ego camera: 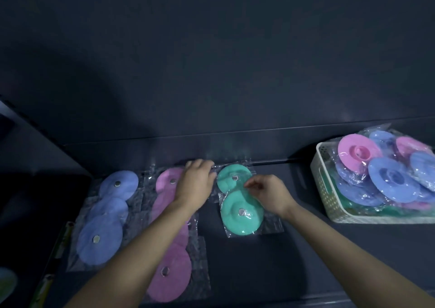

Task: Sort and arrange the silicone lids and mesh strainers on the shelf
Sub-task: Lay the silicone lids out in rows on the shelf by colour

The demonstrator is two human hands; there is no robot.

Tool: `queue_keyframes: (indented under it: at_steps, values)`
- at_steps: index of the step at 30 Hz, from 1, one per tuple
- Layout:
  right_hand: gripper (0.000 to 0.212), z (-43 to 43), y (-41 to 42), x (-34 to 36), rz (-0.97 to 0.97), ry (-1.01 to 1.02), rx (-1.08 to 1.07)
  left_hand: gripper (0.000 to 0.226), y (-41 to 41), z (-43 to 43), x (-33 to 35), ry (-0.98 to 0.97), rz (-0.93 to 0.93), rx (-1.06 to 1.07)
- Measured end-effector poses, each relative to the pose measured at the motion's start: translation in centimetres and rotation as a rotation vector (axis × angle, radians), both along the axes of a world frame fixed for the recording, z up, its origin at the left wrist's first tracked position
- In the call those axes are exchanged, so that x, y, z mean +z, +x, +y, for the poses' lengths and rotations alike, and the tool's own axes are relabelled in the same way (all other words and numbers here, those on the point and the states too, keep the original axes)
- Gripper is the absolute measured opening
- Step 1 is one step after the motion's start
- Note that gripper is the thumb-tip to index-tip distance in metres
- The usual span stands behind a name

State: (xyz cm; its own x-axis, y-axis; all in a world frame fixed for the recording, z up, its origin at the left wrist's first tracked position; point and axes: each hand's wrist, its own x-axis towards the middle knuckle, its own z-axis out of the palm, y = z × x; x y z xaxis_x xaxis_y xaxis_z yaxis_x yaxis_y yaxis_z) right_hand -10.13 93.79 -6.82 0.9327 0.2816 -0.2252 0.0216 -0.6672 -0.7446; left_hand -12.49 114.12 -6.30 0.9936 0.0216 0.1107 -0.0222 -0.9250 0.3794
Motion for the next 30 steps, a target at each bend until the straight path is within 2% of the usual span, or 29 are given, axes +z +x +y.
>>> queue_keyframes:
  at_steps: [3,5,8,14,18,23,26,30]
  values:
    - [0.014,0.4,0.2,-0.2,-0.053,-0.017,-0.018,0.047,-1.1,-0.6,0.0,0.199,0.257,-0.211]
    - [0.015,0.5,0.1,-0.2,-0.075,-0.044,0.002,0.053,-1.2,-0.3,0.1,0.291,0.386,-0.236]
    - [0.015,0.5,0.1,-0.4,-0.098,-0.062,-0.017,0.052,-1.3,0.6,0.0,0.319,0.455,-0.239]
    - [0.016,0.9,0.1,-1.2,-0.141,-0.138,-0.191,0.054,-0.9,1.2,-0.1,0.362,0.430,-0.223]
    - [0.020,1.6,0.1,-1.7,-0.106,-0.169,-0.107,0.055,-1.4,1.1,0.0,0.305,0.333,-0.192]
    - [0.005,3.5,-0.3,-2.2,-0.102,-0.186,-0.115,0.048,-2.2,1.5,0.2,0.232,0.248,-0.135]
    - [0.008,3.6,-0.2,-2.2,-0.112,-0.189,-0.121,0.046,-2.3,1.6,0.4,0.184,0.218,-0.146]
    - [0.024,2.9,-0.4,-1.9,-0.121,-0.145,-0.087,0.040,-3.0,1.6,1.0,0.069,0.203,-0.177]
